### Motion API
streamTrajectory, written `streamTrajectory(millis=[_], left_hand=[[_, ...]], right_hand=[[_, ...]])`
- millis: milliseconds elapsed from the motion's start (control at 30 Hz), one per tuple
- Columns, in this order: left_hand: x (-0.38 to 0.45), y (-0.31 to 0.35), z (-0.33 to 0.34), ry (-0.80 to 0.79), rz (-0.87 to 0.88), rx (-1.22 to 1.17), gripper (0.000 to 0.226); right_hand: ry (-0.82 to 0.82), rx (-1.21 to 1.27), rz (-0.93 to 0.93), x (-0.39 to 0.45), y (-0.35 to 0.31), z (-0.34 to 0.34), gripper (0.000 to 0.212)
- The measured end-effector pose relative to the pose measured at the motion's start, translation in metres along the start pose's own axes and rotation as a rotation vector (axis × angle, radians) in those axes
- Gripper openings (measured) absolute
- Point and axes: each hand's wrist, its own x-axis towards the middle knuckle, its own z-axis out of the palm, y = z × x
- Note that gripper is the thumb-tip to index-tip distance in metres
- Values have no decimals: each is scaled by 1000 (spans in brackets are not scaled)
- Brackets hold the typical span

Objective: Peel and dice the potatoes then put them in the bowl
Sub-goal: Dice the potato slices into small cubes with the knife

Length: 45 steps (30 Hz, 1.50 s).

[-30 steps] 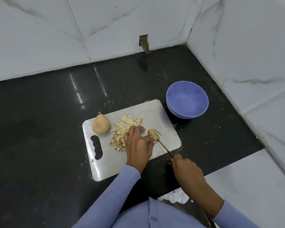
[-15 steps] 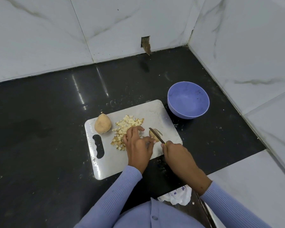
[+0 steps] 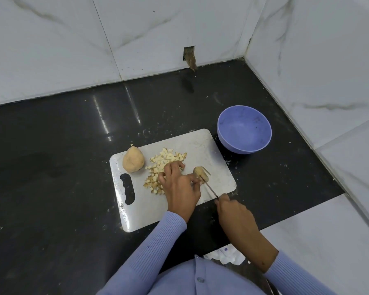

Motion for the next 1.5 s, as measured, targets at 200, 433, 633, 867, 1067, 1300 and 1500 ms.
streamTrajectory(millis=[200,433,633,867,1067,1300,1500], left_hand=[[0,-2,1,-1,5,-33,18],[-6,-7,0,26,30,-90,15],[-11,-8,-5,55,95,-56,12],[-6,-3,-3,47,19,-83,11],[-4,2,1,16,-10,-102,14],[-6,7,4,-3,24,-126,15],[-6,5,6,-16,21,-121,14]], right_hand=[[-50,1,32,-20,14,-19,34],[-10,135,-13,-6,10,-40,35],[57,132,-79,13,-7,-30,38],[33,72,-66,18,-7,-16,36],[-7,31,-60,15,-3,-6,33],[-17,128,-33,13,-1,-3,33],[-6,200,-12,9,-1,3,32]])
